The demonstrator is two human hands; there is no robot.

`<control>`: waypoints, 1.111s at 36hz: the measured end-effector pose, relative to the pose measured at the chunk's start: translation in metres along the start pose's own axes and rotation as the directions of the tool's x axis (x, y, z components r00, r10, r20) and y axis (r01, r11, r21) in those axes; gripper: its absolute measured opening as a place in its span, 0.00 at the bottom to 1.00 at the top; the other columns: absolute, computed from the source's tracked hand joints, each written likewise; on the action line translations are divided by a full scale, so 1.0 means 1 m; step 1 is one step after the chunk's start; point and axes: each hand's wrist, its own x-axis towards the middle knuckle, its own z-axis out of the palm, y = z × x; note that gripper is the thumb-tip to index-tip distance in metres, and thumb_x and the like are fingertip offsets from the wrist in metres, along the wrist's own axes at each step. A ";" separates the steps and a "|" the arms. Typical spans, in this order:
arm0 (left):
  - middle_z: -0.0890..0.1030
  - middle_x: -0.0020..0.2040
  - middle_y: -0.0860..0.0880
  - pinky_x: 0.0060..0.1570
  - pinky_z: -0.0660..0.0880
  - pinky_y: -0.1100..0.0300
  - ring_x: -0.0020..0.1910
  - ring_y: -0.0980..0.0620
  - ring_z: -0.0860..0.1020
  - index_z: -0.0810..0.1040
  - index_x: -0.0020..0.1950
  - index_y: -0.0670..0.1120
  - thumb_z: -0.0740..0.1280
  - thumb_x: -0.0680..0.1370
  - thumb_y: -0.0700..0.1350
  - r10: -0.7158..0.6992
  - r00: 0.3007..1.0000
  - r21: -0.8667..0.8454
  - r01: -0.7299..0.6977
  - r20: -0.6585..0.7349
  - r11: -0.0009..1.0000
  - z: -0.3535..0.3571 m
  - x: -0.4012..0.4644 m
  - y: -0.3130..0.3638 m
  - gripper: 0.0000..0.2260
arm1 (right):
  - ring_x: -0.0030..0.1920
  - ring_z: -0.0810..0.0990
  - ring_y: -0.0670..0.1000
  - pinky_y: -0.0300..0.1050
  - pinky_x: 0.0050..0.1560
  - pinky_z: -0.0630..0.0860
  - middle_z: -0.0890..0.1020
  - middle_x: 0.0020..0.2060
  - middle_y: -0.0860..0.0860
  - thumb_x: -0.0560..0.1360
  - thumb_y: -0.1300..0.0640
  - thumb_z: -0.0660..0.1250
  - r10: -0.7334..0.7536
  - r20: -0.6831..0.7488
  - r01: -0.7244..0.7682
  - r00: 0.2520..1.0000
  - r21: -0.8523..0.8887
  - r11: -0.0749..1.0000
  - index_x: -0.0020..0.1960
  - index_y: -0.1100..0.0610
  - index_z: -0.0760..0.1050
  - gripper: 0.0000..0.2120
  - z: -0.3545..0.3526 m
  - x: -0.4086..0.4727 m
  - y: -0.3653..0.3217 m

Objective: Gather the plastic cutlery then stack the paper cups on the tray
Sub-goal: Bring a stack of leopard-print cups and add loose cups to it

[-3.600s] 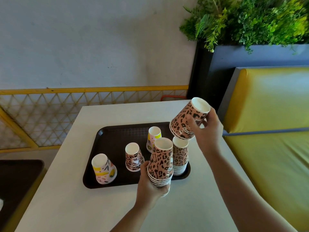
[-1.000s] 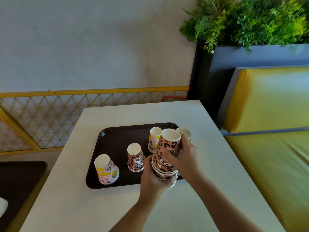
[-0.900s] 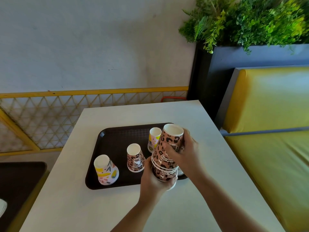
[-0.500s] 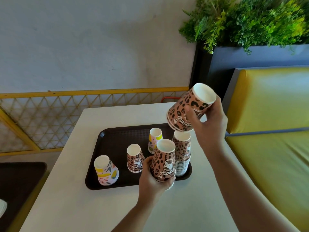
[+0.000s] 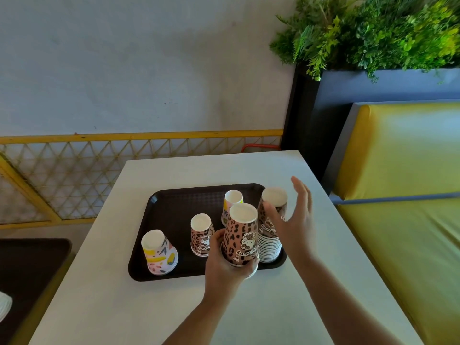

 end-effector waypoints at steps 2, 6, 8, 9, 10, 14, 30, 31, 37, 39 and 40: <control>0.74 0.51 0.63 0.44 0.68 0.81 0.51 0.76 0.72 0.64 0.54 0.61 0.78 0.56 0.53 -0.015 1.000 -0.011 0.015 -0.011 1.000 0.000 0.000 0.000 0.33 | 0.65 0.66 0.44 0.34 0.63 0.63 0.70 0.65 0.50 0.69 0.39 0.68 -0.133 -0.056 0.135 0.990 0.051 0.989 0.68 0.56 0.63 0.35 -0.003 -0.009 -0.009; 0.74 0.50 0.63 0.43 0.69 0.81 0.49 0.77 0.72 0.64 0.53 0.62 0.80 0.58 0.43 0.005 0.999 0.006 -0.005 -0.037 1.000 0.000 0.001 -0.001 0.34 | 0.60 0.71 0.41 0.29 0.60 0.66 0.69 0.59 0.39 0.68 0.44 0.68 -0.273 0.076 0.258 0.959 0.162 0.953 0.64 0.54 0.65 0.29 0.002 -0.029 -0.021; 0.73 0.50 0.63 0.43 0.69 0.81 0.49 0.78 0.72 0.63 0.53 0.62 0.80 0.60 0.37 0.033 0.999 0.013 -0.033 -0.034 0.999 -0.001 0.002 -0.001 0.35 | 0.63 0.67 0.36 0.27 0.60 0.65 0.66 0.60 0.32 0.66 0.42 0.69 -0.248 0.183 0.216 0.951 0.178 0.960 0.66 0.48 0.63 0.32 0.007 -0.038 -0.027; 0.73 0.51 0.63 0.43 0.69 0.80 0.49 0.78 0.72 0.63 0.54 0.62 0.80 0.60 0.37 0.041 0.999 0.010 -0.041 -0.026 0.999 -0.001 0.002 -0.001 0.35 | 0.63 0.63 0.33 0.25 0.60 0.63 0.64 0.61 0.31 0.65 0.42 0.69 -0.226 0.230 0.190 0.947 0.168 0.967 0.68 0.46 0.60 0.35 0.009 -0.041 -0.029; 0.72 0.52 0.64 0.43 0.69 0.81 0.50 0.79 0.71 0.63 0.54 0.61 0.80 0.60 0.37 0.041 0.999 0.003 -0.041 -0.019 0.999 -0.001 0.003 -0.001 0.36 | 0.64 0.61 0.32 0.24 0.59 0.62 0.63 0.62 0.33 0.66 0.42 0.70 -0.189 0.275 0.153 0.943 0.146 0.977 0.70 0.46 0.57 0.37 0.011 -0.044 -0.030; 0.71 0.54 0.65 0.44 0.68 0.81 0.52 0.79 0.70 0.63 0.56 0.61 0.80 0.59 0.38 0.053 0.999 -0.024 -0.053 -0.013 0.998 -0.002 0.003 0.001 0.37 | 0.62 0.72 0.44 0.35 0.57 0.69 0.73 0.62 0.44 0.67 0.47 0.73 -0.058 0.360 0.032 0.931 0.077 0.996 0.70 0.52 0.61 0.36 0.015 -0.045 -0.028; 0.74 0.56 0.65 0.48 0.69 0.79 0.56 0.73 0.72 0.63 0.61 0.62 0.77 0.56 0.57 0.073 0.995 -0.016 -0.072 0.065 0.997 -0.007 -0.001 0.002 0.38 | 0.50 0.77 0.44 0.40 0.47 0.76 0.74 0.46 0.39 0.64 0.44 0.70 -0.113 0.215 0.083 0.970 0.146 0.986 0.61 0.54 0.68 0.30 -0.004 -0.014 -0.049; 0.74 0.56 0.65 0.48 0.69 0.79 0.56 0.72 0.72 0.63 0.61 0.62 0.76 0.56 0.57 0.069 0.995 -0.016 -0.068 0.069 0.998 -0.007 -0.002 0.002 0.38 | 0.51 0.77 0.46 0.36 0.46 0.75 0.75 0.47 0.40 0.65 0.46 0.71 -0.129 0.193 0.098 0.973 0.160 0.982 0.62 0.54 0.68 0.29 -0.008 -0.010 -0.052; 0.76 0.57 0.62 0.50 0.71 0.76 0.57 0.69 0.74 0.64 0.60 0.62 0.76 0.56 0.58 0.052 0.996 -0.008 -0.051 0.070 0.999 -0.006 0.000 -0.003 0.36 | 0.49 0.73 0.28 0.21 0.47 0.71 0.74 0.50 0.37 0.68 0.56 0.73 -0.187 0.008 0.179 0.982 0.247 0.952 0.64 0.55 0.66 0.28 -0.035 0.021 -0.068; 0.75 0.56 0.63 0.50 0.70 0.77 0.56 0.71 0.73 0.64 0.59 0.62 0.76 0.56 0.59 0.052 0.997 0.002 -0.052 0.058 0.999 -0.006 0.001 -0.003 0.36 | 0.53 0.73 0.33 0.22 0.49 0.71 0.74 0.53 0.40 0.68 0.57 0.73 -0.183 -0.041 0.188 0.982 0.229 0.955 0.67 0.57 0.65 0.31 -0.036 0.029 -0.066; 0.75 0.56 0.63 0.51 0.70 0.77 0.56 0.71 0.73 0.64 0.59 0.62 0.76 0.55 0.59 0.053 0.997 0.008 -0.053 0.056 0.999 -0.006 0.001 -0.004 0.35 | 0.55 0.73 0.36 0.23 0.49 0.71 0.74 0.55 0.42 0.68 0.57 0.73 -0.174 -0.046 0.180 0.984 0.217 0.959 0.68 0.58 0.64 0.32 -0.035 0.032 -0.064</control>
